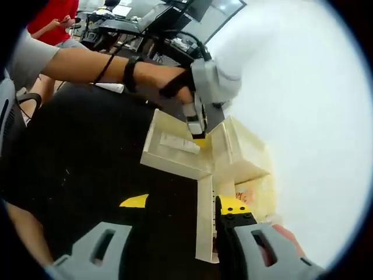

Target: Open the drawer, pick up the cosmetic bottles from the table one by one, place them into the drawer, release the gripper, close the drawer, and move the gripper away

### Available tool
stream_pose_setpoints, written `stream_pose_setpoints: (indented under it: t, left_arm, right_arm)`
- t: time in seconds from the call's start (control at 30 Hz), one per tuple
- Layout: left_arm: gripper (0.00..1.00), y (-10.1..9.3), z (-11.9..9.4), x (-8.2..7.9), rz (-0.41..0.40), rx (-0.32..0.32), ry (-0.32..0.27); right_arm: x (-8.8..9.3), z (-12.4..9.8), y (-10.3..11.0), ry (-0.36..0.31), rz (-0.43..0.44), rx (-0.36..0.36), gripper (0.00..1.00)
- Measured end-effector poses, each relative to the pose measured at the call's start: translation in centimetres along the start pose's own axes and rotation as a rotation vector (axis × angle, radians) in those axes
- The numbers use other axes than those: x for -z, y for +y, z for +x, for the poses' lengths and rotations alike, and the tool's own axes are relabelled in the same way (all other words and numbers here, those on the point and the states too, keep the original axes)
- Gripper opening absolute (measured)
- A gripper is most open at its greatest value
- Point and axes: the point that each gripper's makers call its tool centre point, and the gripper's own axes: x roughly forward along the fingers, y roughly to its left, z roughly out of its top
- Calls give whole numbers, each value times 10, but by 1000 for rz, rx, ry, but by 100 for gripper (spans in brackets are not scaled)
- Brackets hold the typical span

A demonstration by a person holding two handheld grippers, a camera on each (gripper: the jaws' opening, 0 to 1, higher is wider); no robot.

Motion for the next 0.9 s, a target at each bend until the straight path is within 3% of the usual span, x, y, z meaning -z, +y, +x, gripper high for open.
stream_pose_setpoints:
  t: [0.43, 0.9]
  left_arm:
    - [24, 27, -69, -1, 38, -9, -104]
    - [24, 69, -132, 45, 51, -66, -139]
  right_arm:
    - [-2, 1, -3, 17, -17, -3, 40]
    - [0, -1, -8, 30, -24, 0, 40]
